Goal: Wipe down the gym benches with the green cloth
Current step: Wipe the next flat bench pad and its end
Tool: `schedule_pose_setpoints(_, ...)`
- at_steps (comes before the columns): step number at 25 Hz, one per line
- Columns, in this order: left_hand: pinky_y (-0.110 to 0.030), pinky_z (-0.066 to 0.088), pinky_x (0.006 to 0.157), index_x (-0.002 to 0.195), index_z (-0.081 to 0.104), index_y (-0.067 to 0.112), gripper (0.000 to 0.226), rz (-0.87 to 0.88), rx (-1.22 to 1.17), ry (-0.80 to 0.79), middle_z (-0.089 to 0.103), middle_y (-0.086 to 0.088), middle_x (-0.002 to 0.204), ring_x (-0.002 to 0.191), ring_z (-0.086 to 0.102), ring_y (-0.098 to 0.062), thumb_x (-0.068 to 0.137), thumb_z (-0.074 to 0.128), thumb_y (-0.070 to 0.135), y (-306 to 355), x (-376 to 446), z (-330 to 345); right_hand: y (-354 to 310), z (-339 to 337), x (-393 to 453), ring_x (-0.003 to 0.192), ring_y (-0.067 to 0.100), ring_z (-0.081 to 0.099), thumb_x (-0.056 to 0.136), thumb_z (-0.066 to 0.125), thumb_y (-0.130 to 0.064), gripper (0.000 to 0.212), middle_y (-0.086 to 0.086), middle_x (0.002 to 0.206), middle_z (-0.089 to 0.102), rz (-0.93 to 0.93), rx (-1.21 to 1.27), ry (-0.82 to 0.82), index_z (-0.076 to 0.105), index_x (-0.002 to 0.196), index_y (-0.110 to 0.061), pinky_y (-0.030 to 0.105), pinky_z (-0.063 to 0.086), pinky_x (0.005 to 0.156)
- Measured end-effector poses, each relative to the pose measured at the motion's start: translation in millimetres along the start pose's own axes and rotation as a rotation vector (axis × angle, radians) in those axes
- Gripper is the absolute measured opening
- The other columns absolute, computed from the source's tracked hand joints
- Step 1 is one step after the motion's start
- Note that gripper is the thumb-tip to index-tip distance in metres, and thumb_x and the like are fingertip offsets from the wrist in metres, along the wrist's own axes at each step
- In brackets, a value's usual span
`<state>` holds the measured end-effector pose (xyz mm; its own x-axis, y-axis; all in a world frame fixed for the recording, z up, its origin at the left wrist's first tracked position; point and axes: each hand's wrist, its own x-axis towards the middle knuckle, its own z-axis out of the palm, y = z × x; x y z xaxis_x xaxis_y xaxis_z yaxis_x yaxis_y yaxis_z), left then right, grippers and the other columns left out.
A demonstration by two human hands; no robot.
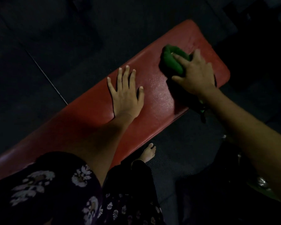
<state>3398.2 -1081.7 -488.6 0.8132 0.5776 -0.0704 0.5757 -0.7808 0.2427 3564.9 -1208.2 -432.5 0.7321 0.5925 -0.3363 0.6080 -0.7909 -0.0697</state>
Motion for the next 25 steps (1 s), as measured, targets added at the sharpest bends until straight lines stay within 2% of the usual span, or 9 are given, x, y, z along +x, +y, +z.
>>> schedule_pose_setpoints(3, -0.057, 0.007, 0.113, 0.143, 0.035, 0.012, 0.058, 0.002, 0.011, 0.003, 0.03, -0.008, 0.153, 0.144, 0.019, -0.025, 0.092, 0.029, 0.038, -2, -2, 2, -13, -1, 15, 0.118, 0.035, 0.043, 0.085, 0.056, -0.048, 0.069, 0.018, 0.135, 0.033, 0.242, 0.095, 0.059, 0.028, 0.146, -0.034, 0.044, 0.036, 0.095)
schedule_pose_setpoints(4, -0.057, 0.007, 0.113, 0.143, 0.035, 0.011, 0.058, 0.004, 0.013, 0.009, 0.03, -0.009, 0.152, 0.144, 0.02, -0.026, 0.092, 0.03, 0.038, -3, -2, 2, -29, 1, 13, 0.118, 0.034, 0.042, 0.085, 0.056, -0.049, 0.07, 0.017, 0.135, 0.033, 0.195, 0.056, 0.062, 0.026, 0.146, -0.033, 0.044, 0.036, 0.095)
schedule_pose_setpoints(7, -0.056, 0.004, 0.114, 0.144, 0.033, 0.007, 0.062, 0.005, 0.018, -0.003, 0.025, -0.011, 0.154, 0.145, 0.016, -0.025, 0.091, 0.028, 0.039, -1, -1, 2, -63, 5, 1, 0.116, 0.031, 0.044, 0.084, 0.055, -0.051, 0.071, 0.014, 0.132, 0.034, -0.189, -0.048, 0.02, 0.024, 0.147, -0.036, 0.043, 0.035, 0.094)
schedule_pose_setpoints(9, -0.055, 0.003, 0.114, 0.145, 0.031, 0.006, 0.063, 0.002, 0.015, -0.005, 0.023, -0.012, 0.155, 0.145, 0.014, -0.025, 0.091, 0.027, 0.039, 0, -1, 1, -55, 0, 14, 0.113, 0.033, 0.046, 0.083, 0.056, -0.051, 0.071, 0.014, 0.13, 0.035, -0.259, -0.049, 0.01, 0.025, 0.146, -0.038, 0.043, 0.038, 0.092)
schedule_pose_setpoints(14, -0.055, 0.004, 0.114, 0.146, 0.029, 0.009, 0.062, 0.002, 0.015, -0.006, 0.023, -0.01, 0.155, 0.145, 0.015, -0.025, 0.092, 0.027, 0.039, -2, 0, 2, -7, -24, 57, 0.124, 0.036, 0.039, 0.085, 0.056, -0.048, 0.069, 0.017, 0.142, 0.028, 0.281, 0.141, 0.034, 0.027, 0.146, -0.034, 0.047, 0.032, 0.102)
schedule_pose_setpoints(15, -0.056, 0.005, 0.114, 0.145, 0.03, 0.01, 0.061, 0.004, 0.009, 0.001, 0.024, -0.01, 0.155, 0.144, 0.016, -0.025, 0.092, 0.028, 0.039, -2, 0, 3, -14, -23, 57, 0.125, 0.035, 0.038, 0.086, 0.055, -0.048, 0.069, 0.017, 0.142, 0.028, 0.316, 0.136, 0.04, 0.028, 0.146, -0.033, 0.046, 0.032, 0.102)
schedule_pose_setpoints(20, -0.056, 0.01, 0.112, 0.142, 0.036, 0.008, 0.06, 0.015, 0.012, 0.037, 0.032, -0.012, 0.151, 0.142, 0.024, -0.028, 0.089, 0.033, 0.037, -2, -1, 5, -75, -5, 38, 0.12, 0.032, 0.041, 0.085, 0.055, -0.051, 0.068, 0.013, 0.136, 0.033, -0.15, -0.019, 0.025, 0.028, 0.145, -0.036, 0.043, 0.035, 0.095)
schedule_pose_setpoints(21, -0.056, 0.01, 0.112, 0.142, 0.036, 0.008, 0.06, 0.014, 0.011, 0.04, 0.032, -0.012, 0.151, 0.142, 0.024, -0.028, 0.09, 0.033, 0.037, -2, 0, 5, -70, -7, 44, 0.119, 0.032, 0.041, 0.085, 0.055, -0.051, 0.068, 0.013, 0.136, 0.033, -0.151, -0.013, 0.027, 0.028, 0.145, -0.036, 0.043, 0.036, 0.095)
schedule_pose_setpoints(25, -0.056, 0.009, 0.113, 0.142, 0.035, 0.009, 0.058, 0.012, 0.011, 0.035, 0.031, -0.011, 0.151, 0.142, 0.023, -0.027, 0.092, 0.032, 0.037, -2, 3, 4, -23, -26, 75, 0.123, 0.035, 0.04, 0.086, 0.055, -0.049, 0.067, 0.015, 0.139, 0.031, 0.17, 0.12, 0.052, 0.028, 0.146, -0.034, 0.046, 0.035, 0.099)
